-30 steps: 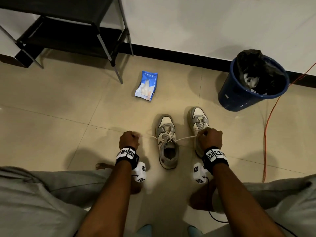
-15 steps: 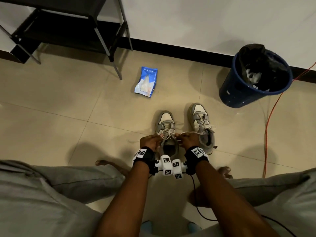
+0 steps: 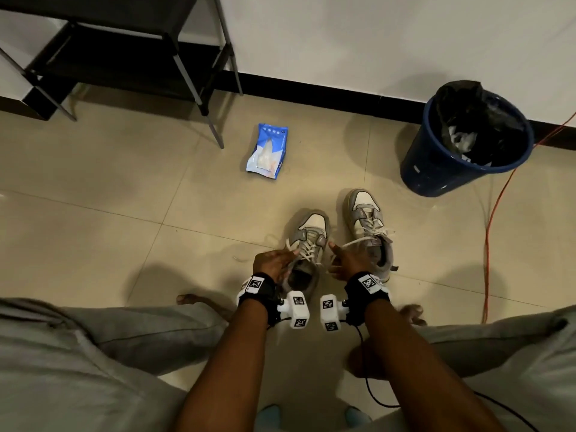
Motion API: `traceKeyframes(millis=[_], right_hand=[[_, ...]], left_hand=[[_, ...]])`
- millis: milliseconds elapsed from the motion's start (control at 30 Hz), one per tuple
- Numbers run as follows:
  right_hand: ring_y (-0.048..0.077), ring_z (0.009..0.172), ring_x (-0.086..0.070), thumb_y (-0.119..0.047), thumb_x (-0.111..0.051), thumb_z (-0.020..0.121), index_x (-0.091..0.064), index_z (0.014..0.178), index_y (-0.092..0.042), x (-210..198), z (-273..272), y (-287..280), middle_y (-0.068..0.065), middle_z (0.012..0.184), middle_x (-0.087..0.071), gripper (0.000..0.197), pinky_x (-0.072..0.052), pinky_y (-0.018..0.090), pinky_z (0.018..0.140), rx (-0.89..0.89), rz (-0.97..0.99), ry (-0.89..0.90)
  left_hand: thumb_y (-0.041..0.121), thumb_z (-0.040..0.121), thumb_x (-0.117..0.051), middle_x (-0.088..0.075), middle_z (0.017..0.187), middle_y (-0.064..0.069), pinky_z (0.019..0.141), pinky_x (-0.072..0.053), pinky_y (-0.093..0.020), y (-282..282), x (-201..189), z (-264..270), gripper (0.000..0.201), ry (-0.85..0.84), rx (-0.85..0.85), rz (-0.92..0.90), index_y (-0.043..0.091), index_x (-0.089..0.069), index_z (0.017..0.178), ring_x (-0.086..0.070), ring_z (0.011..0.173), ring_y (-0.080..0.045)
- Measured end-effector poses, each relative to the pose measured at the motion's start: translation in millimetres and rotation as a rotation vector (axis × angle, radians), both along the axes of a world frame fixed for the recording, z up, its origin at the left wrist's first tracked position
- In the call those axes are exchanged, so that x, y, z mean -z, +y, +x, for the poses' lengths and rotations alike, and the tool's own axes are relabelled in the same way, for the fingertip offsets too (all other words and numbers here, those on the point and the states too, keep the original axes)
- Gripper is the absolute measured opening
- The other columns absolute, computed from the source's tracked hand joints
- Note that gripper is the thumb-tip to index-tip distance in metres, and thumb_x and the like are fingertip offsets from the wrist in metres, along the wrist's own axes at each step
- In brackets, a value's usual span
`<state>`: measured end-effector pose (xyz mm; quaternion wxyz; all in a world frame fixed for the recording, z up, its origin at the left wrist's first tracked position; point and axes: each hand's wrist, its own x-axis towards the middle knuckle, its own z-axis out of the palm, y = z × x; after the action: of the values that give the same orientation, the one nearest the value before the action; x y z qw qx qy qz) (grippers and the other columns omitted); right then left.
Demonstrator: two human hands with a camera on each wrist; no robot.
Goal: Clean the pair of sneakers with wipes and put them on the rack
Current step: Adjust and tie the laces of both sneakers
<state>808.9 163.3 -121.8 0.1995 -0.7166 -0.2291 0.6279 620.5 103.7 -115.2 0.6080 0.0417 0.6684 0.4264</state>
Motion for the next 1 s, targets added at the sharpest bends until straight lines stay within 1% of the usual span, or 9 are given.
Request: traceKeyframes(millis=[133, 233, 367, 467, 667, 733, 800, 867, 1000], right_hand=[[0.019, 0.036, -0.045, -0.059, -0.088, 0.04, -0.054, 0.062, -0.013, 23, -4, -13, 0.005, 0.046, -0.048, 0.062, -0.038, 0.026, 0.041, -0.033, -0.048, -0.039], [0.019, 0.041, -0.05, -0.052, -0.079, 0.066, -0.063, 0.073, -0.006, 24, -6, -22, 0.009, 0.061, -0.06, 0.05, -0.04, 0.024, 0.044, -0.002, -0.109, -0.052], [0.016, 0.05, -0.057, -0.032, -0.074, 0.081, -0.066, 0.074, -0.006, 21, -12, -18, 0.006, 0.068, -0.066, 0.028, -0.044, 0.024, 0.049, 0.003, -0.113, 0.044], [0.018, 0.062, -0.059, -0.017, -0.069, 0.085, -0.067, 0.075, -0.006, 19, -13, -9, 0.007, 0.076, -0.068, 0.015, -0.044, 0.026, 0.055, -0.015, -0.135, 0.034], [0.025, 0.067, -0.056, -0.019, -0.055, 0.09, -0.057, 0.073, -0.007, 24, -10, 3, 0.011, 0.074, -0.06, 0.021, -0.048, 0.035, 0.065, 0.02, -0.15, -0.102], [0.025, 0.063, -0.052, -0.019, -0.051, 0.088, -0.056, 0.08, -0.008, 30, -9, 1, 0.009, 0.07, -0.056, 0.015, -0.045, 0.036, 0.067, 0.068, -0.158, -0.086], [0.024, 0.069, -0.054, -0.019, -0.049, 0.09, -0.056, 0.091, -0.009, 27, -11, -5, 0.008, 0.077, -0.057, 0.012, -0.049, 0.041, 0.079, 0.124, -0.167, -0.004], [0.022, 0.075, -0.056, -0.016, -0.049, 0.096, -0.055, 0.093, -0.008, 18, -13, -9, 0.008, 0.084, -0.058, 0.011, -0.05, 0.042, 0.083, 0.23, -0.157, 0.16], [0.02, 0.08, -0.06, -0.013, -0.051, 0.095, -0.058, 0.088, -0.011, -1, -11, 2, 0.005, 0.076, -0.07, 0.01, -0.048, 0.031, 0.072, 0.315, -0.06, 0.42]], left_hand=[[0.021, 0.073, -0.086, -0.072, 0.074, -0.006, 0.048, -0.047, -0.02, -2, 5, -1, 0.019, 0.066, 0.072, -0.047, 0.011, -0.074, 0.084, -0.062, 0.056, -0.012], [0.014, 0.081, -0.079, -0.065, 0.058, -0.002, 0.043, -0.044, -0.019, -4, 8, 1, 0.012, 0.09, 0.104, -0.06, 0.006, -0.072, 0.086, -0.053, 0.041, -0.009], [0.012, 0.084, -0.074, -0.066, 0.066, -0.005, 0.046, -0.044, -0.019, -4, 12, 3, 0.007, 0.07, 0.098, -0.081, 0.013, -0.068, 0.082, -0.053, 0.044, -0.011], [0.014, 0.082, -0.078, -0.069, 0.072, -0.006, 0.053, -0.048, -0.021, -6, 12, 1, 0.009, 0.018, 0.058, -0.053, 0.014, -0.069, 0.083, -0.059, 0.053, -0.012], [0.011, 0.083, -0.077, -0.076, 0.093, -0.01, 0.067, -0.056, -0.026, -15, 11, 0, 0.019, -0.094, -0.036, -0.077, 0.005, -0.073, 0.1, -0.07, 0.075, -0.014], [0.008, 0.084, -0.075, -0.076, 0.097, -0.013, 0.081, -0.057, -0.032, -20, 16, -3, 0.021, -0.143, -0.106, -0.112, 0.0, -0.073, 0.104, -0.07, 0.084, -0.019], [0.008, 0.086, -0.073, -0.075, 0.098, -0.014, 0.092, -0.056, -0.037, -24, 17, -3, 0.023, -0.203, -0.171, -0.113, 0.0, -0.071, 0.107, -0.071, 0.092, -0.023], [0.012, 0.087, -0.072, -0.076, 0.092, -0.012, 0.084, -0.057, -0.034, -22, 13, -1, 0.015, -0.203, -0.181, -0.061, 0.003, -0.072, 0.1, -0.072, 0.086, -0.021], [0.018, 0.089, -0.072, -0.076, 0.094, -0.013, 0.066, -0.059, -0.028, -7, -11, 1, 0.022, -0.135, -0.074, 0.108, 0.001, -0.073, 0.102, -0.072, 0.078, -0.021]])
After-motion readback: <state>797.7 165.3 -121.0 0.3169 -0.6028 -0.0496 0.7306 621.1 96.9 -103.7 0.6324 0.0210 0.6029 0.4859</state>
